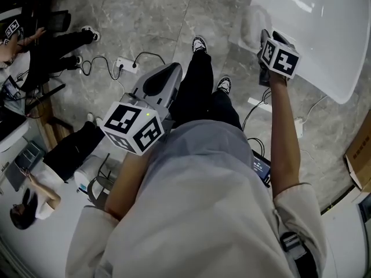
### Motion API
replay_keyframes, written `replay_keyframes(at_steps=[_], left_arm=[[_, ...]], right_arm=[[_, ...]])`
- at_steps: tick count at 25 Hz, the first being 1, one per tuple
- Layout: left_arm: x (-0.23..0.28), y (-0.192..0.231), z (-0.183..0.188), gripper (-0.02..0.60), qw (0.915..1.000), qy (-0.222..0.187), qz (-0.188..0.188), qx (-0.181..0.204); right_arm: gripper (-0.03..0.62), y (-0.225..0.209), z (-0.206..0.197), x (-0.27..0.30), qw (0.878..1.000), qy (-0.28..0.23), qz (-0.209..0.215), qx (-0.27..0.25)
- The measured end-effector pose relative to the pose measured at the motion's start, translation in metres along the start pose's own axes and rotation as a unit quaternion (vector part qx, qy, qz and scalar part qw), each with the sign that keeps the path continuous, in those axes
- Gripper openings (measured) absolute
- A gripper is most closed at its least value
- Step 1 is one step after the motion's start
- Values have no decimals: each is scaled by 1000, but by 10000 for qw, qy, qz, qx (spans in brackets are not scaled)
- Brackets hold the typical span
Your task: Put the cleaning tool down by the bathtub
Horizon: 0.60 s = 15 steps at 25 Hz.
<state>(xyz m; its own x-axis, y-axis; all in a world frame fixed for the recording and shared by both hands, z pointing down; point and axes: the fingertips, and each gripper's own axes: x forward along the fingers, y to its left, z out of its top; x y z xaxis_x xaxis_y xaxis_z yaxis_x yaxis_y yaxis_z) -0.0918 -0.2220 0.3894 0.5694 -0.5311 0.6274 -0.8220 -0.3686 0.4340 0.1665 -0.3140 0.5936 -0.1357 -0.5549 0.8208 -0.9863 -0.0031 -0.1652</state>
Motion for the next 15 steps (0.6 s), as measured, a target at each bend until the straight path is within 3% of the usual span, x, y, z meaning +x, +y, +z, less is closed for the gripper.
replay_keyframes(at_steps=[15], left_arm=[[-9,-38,-6,9,9996,-262,-89,39]], right_arm=[[104,1,3,-51,9986,-339,412,34]])
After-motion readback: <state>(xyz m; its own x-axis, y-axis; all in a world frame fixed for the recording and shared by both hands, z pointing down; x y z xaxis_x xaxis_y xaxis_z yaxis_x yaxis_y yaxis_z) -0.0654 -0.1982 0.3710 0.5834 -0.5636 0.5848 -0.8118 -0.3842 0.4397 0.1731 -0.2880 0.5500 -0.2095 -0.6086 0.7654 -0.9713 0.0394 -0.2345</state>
